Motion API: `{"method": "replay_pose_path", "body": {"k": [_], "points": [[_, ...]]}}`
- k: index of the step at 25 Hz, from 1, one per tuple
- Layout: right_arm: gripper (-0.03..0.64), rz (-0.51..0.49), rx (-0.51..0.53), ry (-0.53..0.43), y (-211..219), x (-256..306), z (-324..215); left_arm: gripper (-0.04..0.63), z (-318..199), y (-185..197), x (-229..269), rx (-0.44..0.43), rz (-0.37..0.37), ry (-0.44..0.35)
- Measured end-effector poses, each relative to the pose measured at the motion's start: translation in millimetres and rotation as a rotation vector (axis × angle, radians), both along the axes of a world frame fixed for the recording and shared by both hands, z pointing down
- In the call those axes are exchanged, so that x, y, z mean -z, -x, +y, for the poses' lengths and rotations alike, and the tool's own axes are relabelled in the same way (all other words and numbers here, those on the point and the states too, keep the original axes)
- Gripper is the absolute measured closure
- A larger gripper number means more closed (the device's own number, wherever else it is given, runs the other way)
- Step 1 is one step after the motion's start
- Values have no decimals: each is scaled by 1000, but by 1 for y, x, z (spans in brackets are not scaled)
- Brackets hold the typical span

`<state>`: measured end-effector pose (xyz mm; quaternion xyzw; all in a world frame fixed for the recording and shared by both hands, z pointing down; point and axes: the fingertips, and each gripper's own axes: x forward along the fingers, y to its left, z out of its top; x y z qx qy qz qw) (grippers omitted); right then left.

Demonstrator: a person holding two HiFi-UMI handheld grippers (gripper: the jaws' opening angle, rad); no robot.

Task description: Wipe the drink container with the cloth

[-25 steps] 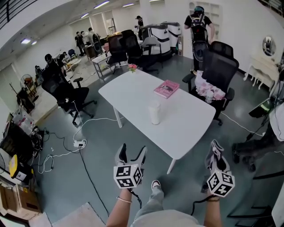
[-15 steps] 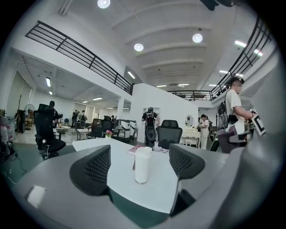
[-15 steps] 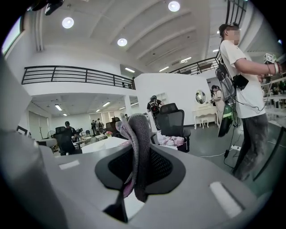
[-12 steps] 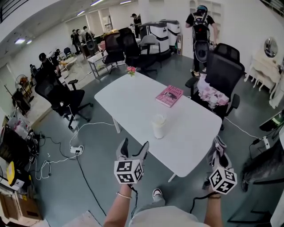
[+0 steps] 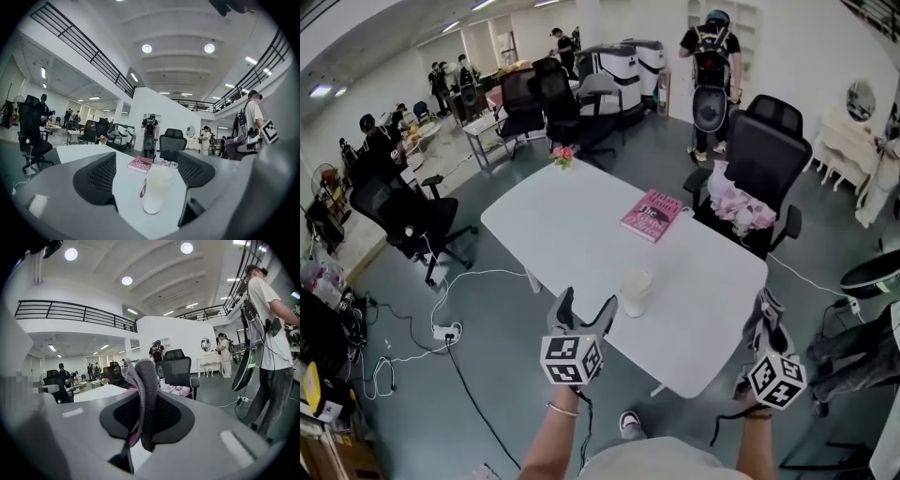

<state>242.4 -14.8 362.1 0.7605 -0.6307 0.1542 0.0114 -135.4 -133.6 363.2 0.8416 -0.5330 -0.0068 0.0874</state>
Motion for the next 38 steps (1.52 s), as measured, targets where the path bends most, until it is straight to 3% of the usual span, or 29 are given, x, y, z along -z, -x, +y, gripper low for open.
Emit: {"method": "replay_pose_path", "body": {"k": [8,22,38], "points": [[549,17,19,51,4,-10,-25,186,-16,-16,-16,-37,10,29],[549,1,156,68,20,-18,-101,186,-28,-32,-33,-31,-13,74],[549,-24,142,136,-12,-46,-120,186,-59,-82,-56,-129,-93,117]]}}
